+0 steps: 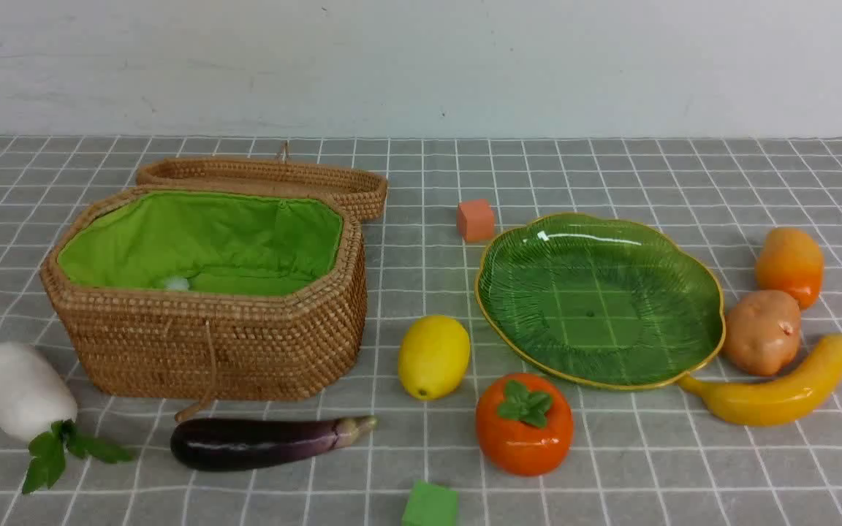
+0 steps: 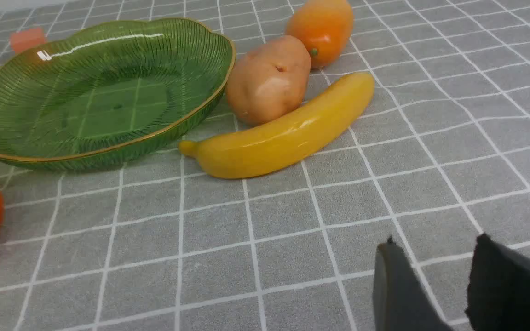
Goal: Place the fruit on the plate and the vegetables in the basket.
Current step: Take a daikon with your left arm and place it on the basket on the left, then use the left arm to grab an eggplant and put it into the left basket
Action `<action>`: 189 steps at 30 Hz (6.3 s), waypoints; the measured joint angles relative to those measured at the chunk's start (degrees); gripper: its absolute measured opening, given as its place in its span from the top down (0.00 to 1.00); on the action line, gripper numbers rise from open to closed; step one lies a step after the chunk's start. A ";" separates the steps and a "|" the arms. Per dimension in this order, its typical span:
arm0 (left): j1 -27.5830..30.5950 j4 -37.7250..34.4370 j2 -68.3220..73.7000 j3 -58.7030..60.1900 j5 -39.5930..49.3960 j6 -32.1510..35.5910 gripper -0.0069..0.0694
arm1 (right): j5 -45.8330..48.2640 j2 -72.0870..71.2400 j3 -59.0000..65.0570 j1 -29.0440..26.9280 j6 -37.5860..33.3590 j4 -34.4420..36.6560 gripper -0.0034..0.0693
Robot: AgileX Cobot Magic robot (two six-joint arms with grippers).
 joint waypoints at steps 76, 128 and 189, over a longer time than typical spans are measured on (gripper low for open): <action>2.86 11.37 67.62 -48.57 22.00 -21.77 0.93 | 42.81 36.66 -59.61 20.92 -28.11 27.29 0.94; 19.42 -4.90 93.25 -49.22 -0.34 -4.32 0.28 | 40.75 36.66 -64.47 25.65 -31.59 30.05 0.93; -26.28 10.33 76.38 -52.56 25.47 38.30 0.88 | 44.18 36.66 -65.62 25.65 -29.03 22.63 0.87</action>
